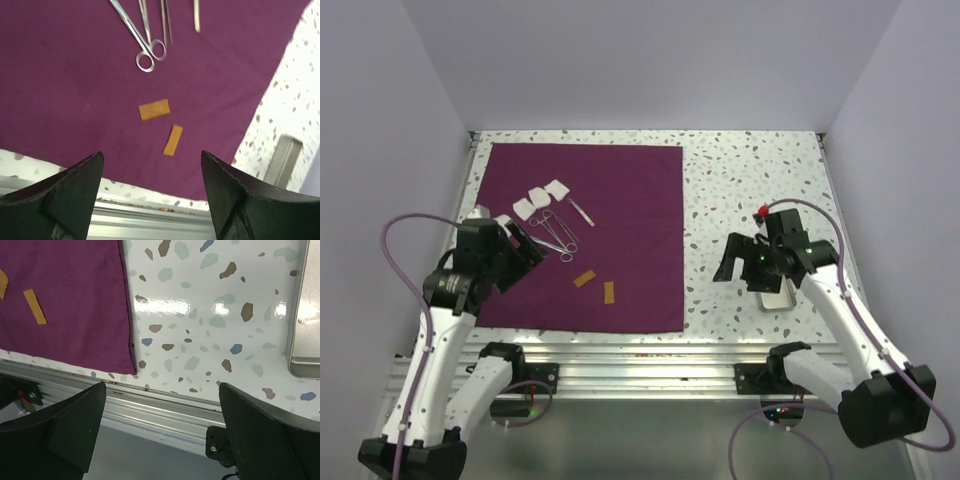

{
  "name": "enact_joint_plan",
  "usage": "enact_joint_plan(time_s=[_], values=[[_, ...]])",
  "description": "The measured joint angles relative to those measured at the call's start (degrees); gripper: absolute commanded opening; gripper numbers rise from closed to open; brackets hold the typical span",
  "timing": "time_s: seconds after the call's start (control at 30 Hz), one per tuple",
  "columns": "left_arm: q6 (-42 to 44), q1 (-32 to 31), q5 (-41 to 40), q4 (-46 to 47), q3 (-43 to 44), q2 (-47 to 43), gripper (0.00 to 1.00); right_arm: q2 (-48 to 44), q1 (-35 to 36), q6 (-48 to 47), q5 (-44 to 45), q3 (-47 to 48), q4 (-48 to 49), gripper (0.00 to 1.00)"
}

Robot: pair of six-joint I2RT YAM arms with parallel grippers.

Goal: Prepare the surgical pack

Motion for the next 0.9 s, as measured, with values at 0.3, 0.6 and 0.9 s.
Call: enact_joint_plan(time_s=[0.3, 0.6, 0.9], values=[[-0.2, 0.1, -12.7, -5.9, 14.0, 20.9, 0.65, 8.8, 6.4, -5.4, 4.6, 12.7, -4.3, 0.94], [-1.8, -2.4, -20.3, -3.1, 22.0, 41.4, 0.66, 11.1, 6.4, -9.3, 4.1, 14.7, -4.4, 0.80], [-3.8, -4.5, -23.6, -0.3, 40.2, 65.9, 0.65, 11.5, 6.4, -10.0, 3.8, 13.4, -3.1, 0.82]])
